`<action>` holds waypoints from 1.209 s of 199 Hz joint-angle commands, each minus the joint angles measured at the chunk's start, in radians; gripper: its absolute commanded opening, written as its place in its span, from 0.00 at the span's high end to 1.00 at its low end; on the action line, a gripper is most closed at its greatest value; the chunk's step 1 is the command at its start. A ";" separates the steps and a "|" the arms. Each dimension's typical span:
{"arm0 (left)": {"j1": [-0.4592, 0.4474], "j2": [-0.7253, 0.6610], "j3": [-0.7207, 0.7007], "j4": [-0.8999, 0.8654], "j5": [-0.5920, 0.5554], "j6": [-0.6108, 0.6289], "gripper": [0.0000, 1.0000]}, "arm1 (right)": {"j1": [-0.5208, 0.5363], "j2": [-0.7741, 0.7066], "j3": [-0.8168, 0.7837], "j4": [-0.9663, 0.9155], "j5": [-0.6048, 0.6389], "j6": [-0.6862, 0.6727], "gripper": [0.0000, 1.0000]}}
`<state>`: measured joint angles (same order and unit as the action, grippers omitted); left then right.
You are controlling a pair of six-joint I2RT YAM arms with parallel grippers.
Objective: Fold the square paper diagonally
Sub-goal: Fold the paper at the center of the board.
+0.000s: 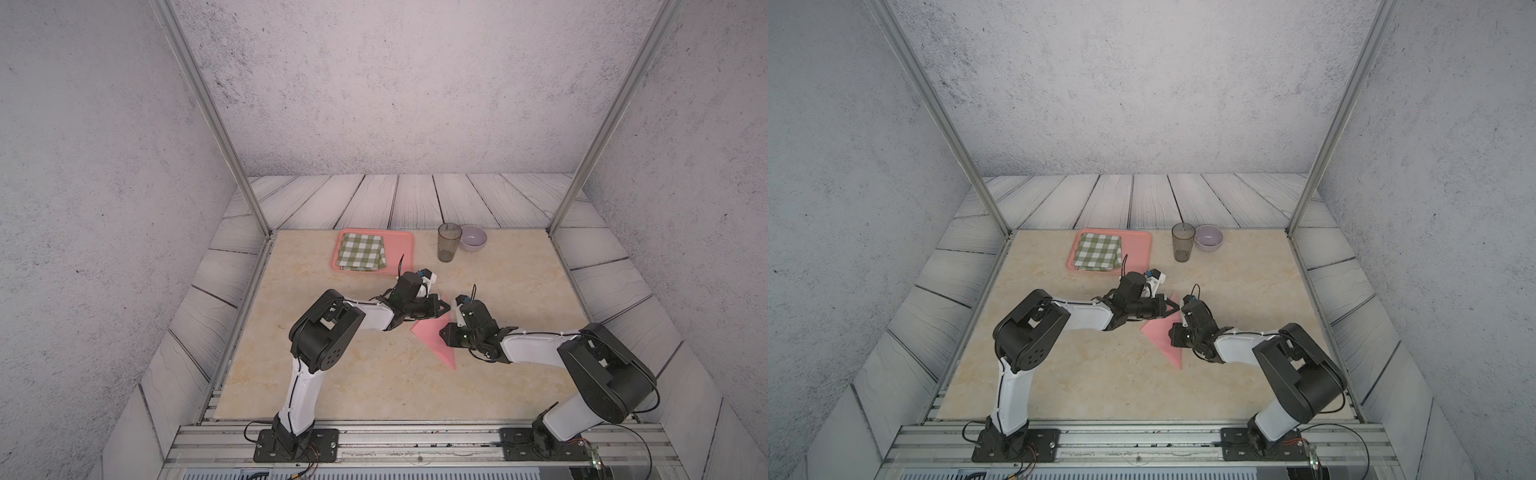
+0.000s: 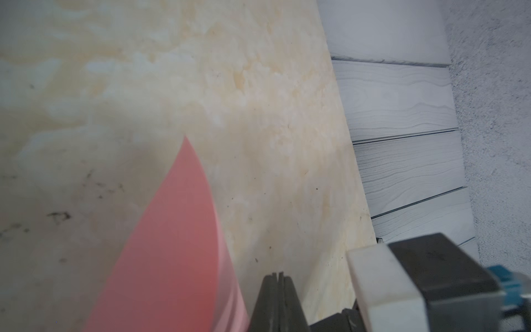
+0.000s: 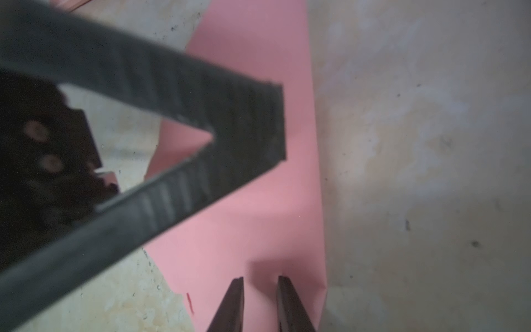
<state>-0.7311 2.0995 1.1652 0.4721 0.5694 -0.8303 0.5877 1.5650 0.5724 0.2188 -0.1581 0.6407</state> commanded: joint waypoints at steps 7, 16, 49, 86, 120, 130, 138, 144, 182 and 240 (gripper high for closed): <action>0.016 0.056 0.034 -0.026 0.011 0.016 1.00 | 0.000 0.016 -0.029 -0.107 -0.024 -0.021 0.76; 0.022 0.074 0.043 -0.027 0.012 0.018 1.00 | 0.001 0.016 -0.029 -0.110 -0.025 -0.022 0.76; 0.045 0.121 0.068 -0.042 0.023 0.041 1.00 | 0.001 0.021 -0.028 -0.115 -0.026 -0.022 0.76; 0.061 0.161 0.114 -0.117 0.030 0.093 1.00 | 0.002 0.029 -0.041 -0.098 -0.049 -0.013 0.76; 0.064 0.196 0.139 -0.168 0.015 0.126 1.00 | 0.001 -0.003 -0.072 -0.089 -0.071 0.009 0.75; 0.065 0.205 0.138 -0.174 0.005 0.128 1.00 | 0.001 -0.025 -0.085 -0.088 -0.076 0.017 0.74; 0.065 0.210 0.133 -0.174 -0.001 0.129 1.00 | 0.002 -0.040 -0.094 -0.090 -0.079 0.023 0.74; 0.066 0.215 0.131 -0.173 -0.003 0.129 1.00 | 0.001 -0.052 -0.099 -0.096 -0.079 0.026 0.74; 0.064 0.238 0.119 -0.168 -0.032 0.128 1.00 | 0.003 -0.114 -0.127 -0.114 -0.111 0.054 0.70; 0.065 0.264 0.122 -0.158 -0.043 0.123 1.00 | 0.024 -0.200 -0.247 -0.053 -0.126 0.133 0.75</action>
<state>-0.6743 2.2639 1.3094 0.4004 0.5919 -0.7334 0.5953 1.3773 0.3878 0.2241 -0.2642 0.7250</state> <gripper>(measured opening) 0.043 0.263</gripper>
